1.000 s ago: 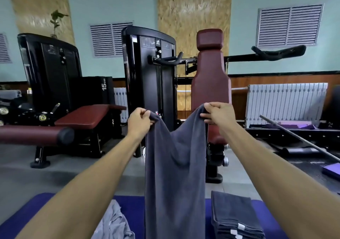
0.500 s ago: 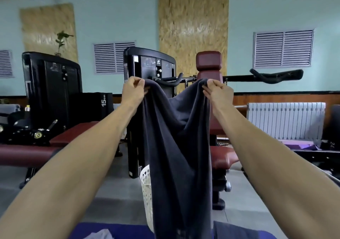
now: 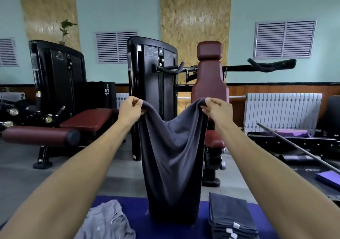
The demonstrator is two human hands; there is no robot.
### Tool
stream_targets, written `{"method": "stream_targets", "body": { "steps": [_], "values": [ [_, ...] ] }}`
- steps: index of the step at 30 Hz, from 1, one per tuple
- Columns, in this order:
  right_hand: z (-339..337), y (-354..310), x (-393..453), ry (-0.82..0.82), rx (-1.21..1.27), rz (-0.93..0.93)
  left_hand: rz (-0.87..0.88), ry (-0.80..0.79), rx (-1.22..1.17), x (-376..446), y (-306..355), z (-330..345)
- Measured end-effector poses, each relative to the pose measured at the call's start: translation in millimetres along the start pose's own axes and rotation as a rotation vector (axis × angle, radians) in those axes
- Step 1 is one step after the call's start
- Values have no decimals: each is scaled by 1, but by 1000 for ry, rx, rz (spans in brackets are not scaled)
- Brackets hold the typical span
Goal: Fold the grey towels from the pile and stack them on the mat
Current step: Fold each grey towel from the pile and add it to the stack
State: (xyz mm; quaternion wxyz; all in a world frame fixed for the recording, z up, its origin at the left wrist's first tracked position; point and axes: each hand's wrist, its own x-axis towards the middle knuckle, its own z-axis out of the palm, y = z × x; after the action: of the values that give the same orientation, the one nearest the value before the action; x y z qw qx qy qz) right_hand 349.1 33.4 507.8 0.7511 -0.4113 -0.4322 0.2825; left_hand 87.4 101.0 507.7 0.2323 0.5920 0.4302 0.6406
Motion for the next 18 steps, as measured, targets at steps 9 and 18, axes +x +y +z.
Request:
{"method": "stream_targets", "body": {
  "steps": [9,18],
  "values": [
    [-2,-2,-56,-130,-306,-115,119,-26,140,-60,17,-14],
    [-18,69,-77,-194,-645,-123,-40,-139,129,-101,-54,-5]
  ]
}}
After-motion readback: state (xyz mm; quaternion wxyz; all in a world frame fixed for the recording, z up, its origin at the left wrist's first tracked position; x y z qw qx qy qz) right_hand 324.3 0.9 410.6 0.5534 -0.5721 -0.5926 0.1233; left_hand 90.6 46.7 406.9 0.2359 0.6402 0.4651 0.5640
